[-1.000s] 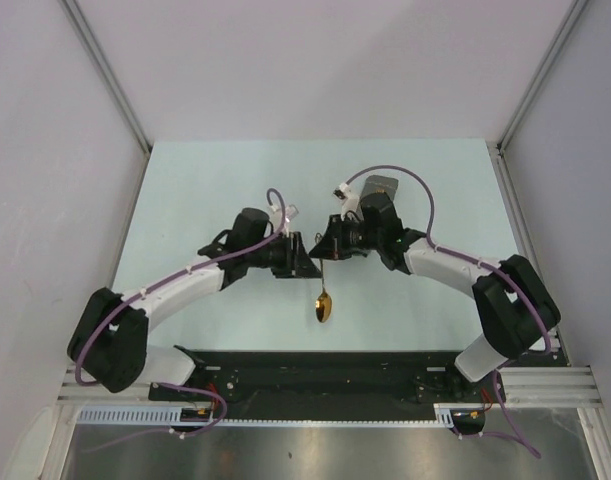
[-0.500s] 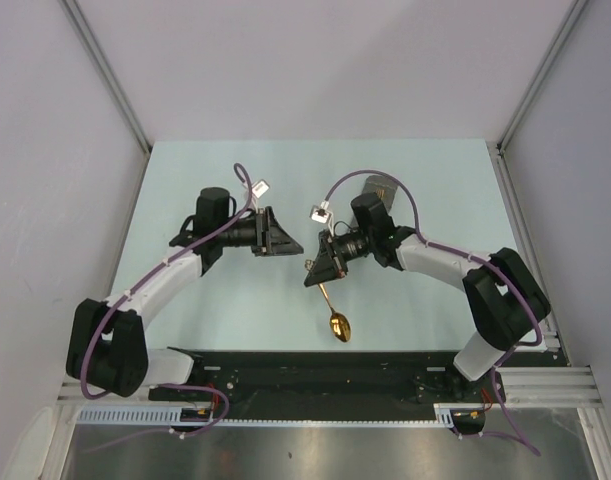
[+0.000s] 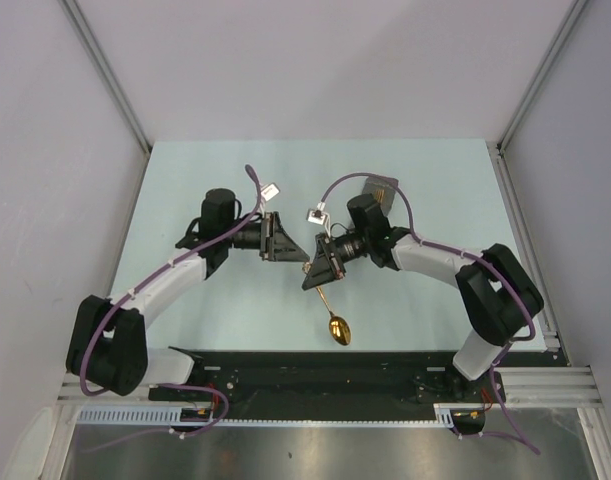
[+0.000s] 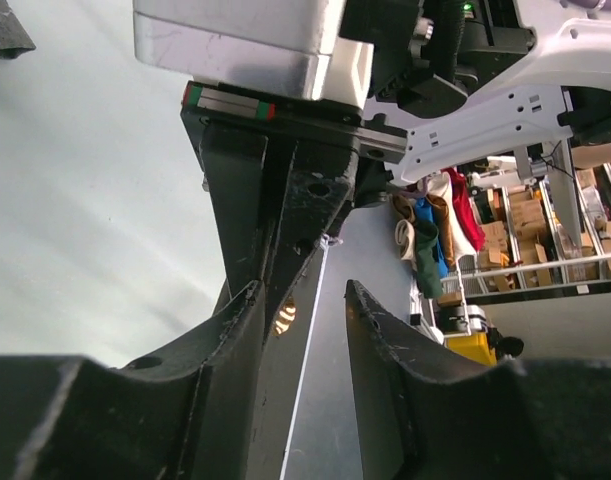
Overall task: Fold the napkin into a case and place the utensils inside
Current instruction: Pass from the right arm to the left
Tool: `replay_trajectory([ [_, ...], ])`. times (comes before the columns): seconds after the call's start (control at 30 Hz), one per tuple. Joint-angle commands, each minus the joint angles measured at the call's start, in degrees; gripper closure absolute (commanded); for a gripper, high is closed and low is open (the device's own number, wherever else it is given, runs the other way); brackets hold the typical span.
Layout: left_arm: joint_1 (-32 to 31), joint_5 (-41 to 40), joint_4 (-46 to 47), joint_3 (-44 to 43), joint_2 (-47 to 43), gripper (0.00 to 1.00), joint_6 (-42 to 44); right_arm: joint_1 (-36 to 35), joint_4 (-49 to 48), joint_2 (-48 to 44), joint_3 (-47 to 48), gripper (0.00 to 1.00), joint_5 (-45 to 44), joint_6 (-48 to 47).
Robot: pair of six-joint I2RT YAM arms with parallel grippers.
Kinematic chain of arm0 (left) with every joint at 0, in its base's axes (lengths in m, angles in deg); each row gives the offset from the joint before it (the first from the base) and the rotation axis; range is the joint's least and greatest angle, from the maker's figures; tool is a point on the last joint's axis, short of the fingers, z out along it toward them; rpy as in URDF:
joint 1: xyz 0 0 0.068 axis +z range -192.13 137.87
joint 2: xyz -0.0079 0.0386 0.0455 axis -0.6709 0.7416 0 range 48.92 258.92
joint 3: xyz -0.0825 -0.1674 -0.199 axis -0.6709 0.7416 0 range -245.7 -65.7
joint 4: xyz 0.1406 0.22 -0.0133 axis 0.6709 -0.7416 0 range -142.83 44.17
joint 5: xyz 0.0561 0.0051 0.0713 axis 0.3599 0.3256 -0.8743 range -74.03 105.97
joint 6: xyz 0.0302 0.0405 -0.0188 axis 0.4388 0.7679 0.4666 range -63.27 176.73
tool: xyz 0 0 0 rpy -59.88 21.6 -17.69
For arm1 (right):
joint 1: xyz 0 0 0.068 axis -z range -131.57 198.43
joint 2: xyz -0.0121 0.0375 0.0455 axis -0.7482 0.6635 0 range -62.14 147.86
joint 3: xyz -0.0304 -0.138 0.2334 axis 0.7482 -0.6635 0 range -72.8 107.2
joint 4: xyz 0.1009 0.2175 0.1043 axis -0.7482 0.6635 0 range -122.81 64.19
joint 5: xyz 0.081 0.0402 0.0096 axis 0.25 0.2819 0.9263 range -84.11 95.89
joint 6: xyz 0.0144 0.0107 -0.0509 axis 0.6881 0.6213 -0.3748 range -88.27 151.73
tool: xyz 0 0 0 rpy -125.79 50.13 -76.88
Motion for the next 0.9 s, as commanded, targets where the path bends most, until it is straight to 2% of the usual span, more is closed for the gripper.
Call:
replay_trajectory([
  [0.0, -1.22, 0.99, -0.22, 0.58, 0.59, 0.57, 2.62, -0.56, -4.32, -0.84, 1.24, 1.0, 2.08, 1.78],
  [0.3, -2.01, 0.55, -1.36, -0.13, 0.68, 0.54, 3.06, -0.12, -5.11, -2.95, -1.31, 1.0, 1.64, 2.48],
  [0.47, -3.33, 2.22, 1.8, 1.98, 0.85, 0.65, 0.79, 0.14, -7.14, -3.48, -1.14, 0.99, 1.3, 3.71],
  [0.5, -3.33, 2.57, 2.84, 2.16, 0.94, 0.7, 0.35, 0.41, -7.49, -3.83, -1.22, 0.98, 1.29, 4.06],
  [0.57, -3.33, 3.27, 4.17, 2.6, 0.94, 0.76, -0.71, 0.67, -9.23, -4.36, -1.66, 0.9, 0.68, 4.85],
  [0.6, -3.24, 3.45, 4.08, 2.51, 1.03, 0.91, -0.8, 0.85, -9.68, -4.62, -1.84, 0.87, 0.59, 5.29],
  [0.63, -3.15, 3.01, 4.08, 2.08, 0.85, 0.99, -0.89, 1.02, -9.86, -4.97, -2.01, 0.85, 0.42, 5.73],
  [0.73, -0.61, -0.31, 8.44, 3.12, -2.03, 1.0, -2.81, 1.9, -7.5, -6.63, -2.89, 0.71, -2.82, 4.34],
  [0.8, 2.19, -2.25, 12.77, 4.18, -3.97, 1.0, -6.59, 2.86, -3.46, -8.13, -4.03, 0.5, -7.91, 3.45],
  [0.87, 3.08, -7.08, 13.92, 3.83, -6.08, 1.0, -6.08, 4.36, -1.87, -10.85, -7.02, 0.35, -14.75, 3.97],
])
